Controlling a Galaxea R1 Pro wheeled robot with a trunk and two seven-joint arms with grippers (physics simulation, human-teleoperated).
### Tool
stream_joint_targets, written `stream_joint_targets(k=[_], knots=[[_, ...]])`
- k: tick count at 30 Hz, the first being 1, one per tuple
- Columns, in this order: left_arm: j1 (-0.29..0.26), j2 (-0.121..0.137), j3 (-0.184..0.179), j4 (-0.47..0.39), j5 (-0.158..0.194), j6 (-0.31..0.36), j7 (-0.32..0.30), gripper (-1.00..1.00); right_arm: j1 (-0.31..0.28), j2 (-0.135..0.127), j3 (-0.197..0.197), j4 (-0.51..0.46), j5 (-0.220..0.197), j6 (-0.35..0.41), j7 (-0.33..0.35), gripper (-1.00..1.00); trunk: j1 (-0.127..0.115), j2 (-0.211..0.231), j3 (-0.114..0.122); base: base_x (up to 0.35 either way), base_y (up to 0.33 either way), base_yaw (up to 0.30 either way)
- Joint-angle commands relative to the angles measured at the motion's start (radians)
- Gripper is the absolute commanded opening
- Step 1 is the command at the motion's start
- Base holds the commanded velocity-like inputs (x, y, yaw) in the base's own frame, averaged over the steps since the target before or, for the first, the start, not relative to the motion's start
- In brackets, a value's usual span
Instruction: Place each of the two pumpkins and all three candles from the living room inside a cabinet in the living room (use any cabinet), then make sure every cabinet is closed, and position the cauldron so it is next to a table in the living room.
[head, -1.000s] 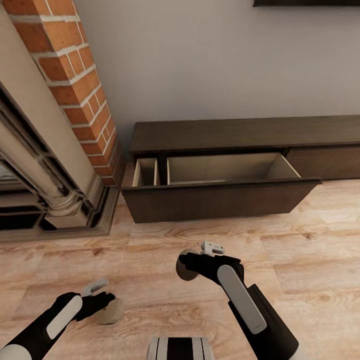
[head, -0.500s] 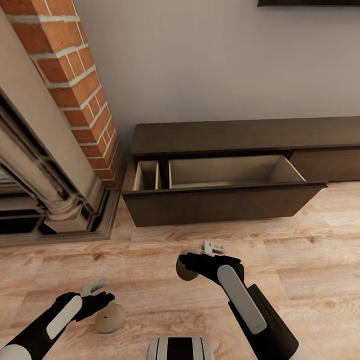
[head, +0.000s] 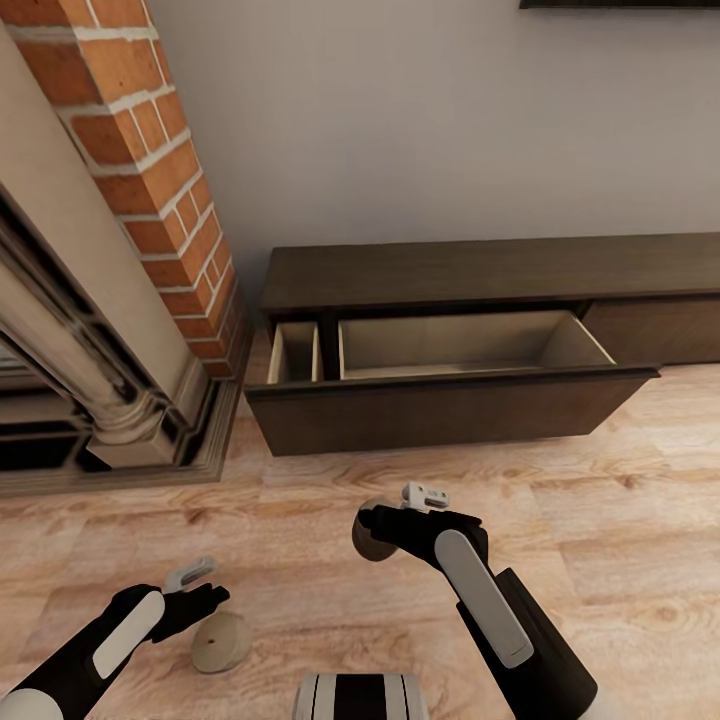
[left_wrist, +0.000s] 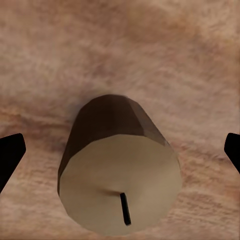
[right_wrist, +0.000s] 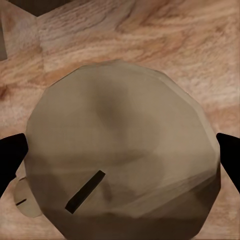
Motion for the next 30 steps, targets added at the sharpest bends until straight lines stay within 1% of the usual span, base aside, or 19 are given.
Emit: stream_joint_targets(k=[1,11,13,14,16,17,18,19,21,24,30], knots=[[-0.001,0.001,-0.005,-0.002,0.011,0.000,0.009,1.00,-0.001,0.000,0.001,-0.001,-0.010,0.000,-0.010,-1.00,0.000,-0.001,-0.005,0.001,0.000,0.000],[-0.001,0.001,-0.003,-0.002,0.011,-0.001,0.009,1.00,-0.001,0.000,0.002,-0.004,-0.011,0.001,-0.009,-1.00,0.005,-0.003,-0.043,0.000,0.000,0.000],[-0.001,0.001,-0.003,-0.002,0.011,-0.002,0.009,1.00,-0.001,0.000,0.002,-0.008,-0.011,0.003,0.003,-1.00,0.005,-0.003,-0.043,0.000,0.000,0.000],[-0.001,0.001,-0.003,-0.002,0.011,-0.003,0.009,1.00,-0.001,0.000,0.003,-0.009,-0.011,0.005,0.022,-1.00,0.005,-0.003,-0.043,0.000,0.000,0.000],[-0.001,0.001,-0.004,-0.002,0.011,-0.003,0.009,1.00,-0.001,-0.002,0.002,-0.011,-0.011,0.006,0.096,-1.00,0.005,-0.003,-0.043,0.000,0.000,0.000],[-0.001,0.001,-0.004,-0.002,0.011,-0.003,0.009,1.00,-0.001,-0.002,0.002,-0.012,-0.011,0.007,0.120,-1.00,0.005,-0.003,-0.043,0.000,0.000,0.000],[-0.001,0.001,-0.004,-0.002,0.011,-0.003,0.009,1.00,-0.001,-0.003,0.002,-0.012,-0.011,0.007,0.177,-1.00,0.005,-0.003,-0.043,0.000,0.000,0.000],[-0.001,0.001,-0.003,-0.002,0.011,-0.003,0.009,1.00,-0.001,-0.004,0.002,-0.012,-0.010,0.008,0.252,-1.00,0.005,-0.003,-0.043,0.000,0.000,0.000],[-0.001,0.000,-0.003,-0.002,0.011,-0.003,0.009,1.00,-0.001,-0.005,0.001,-0.012,-0.010,0.008,0.317,-1.00,0.005,-0.003,-0.043,0.000,0.000,0.000],[-0.001,0.000,-0.003,-0.002,0.011,-0.003,0.009,1.00,-0.001,-0.005,0.001,-0.012,-0.009,0.008,0.353,-1.00,0.005,-0.003,-0.043,0.000,0.000,0.000],[-0.001,0.000,-0.002,-0.002,0.011,-0.004,0.009,1.00,-0.001,-0.005,0.001,-0.011,-0.009,0.008,0.365,-1.00,0.005,-0.003,-0.043,0.000,0.000,0.000]])
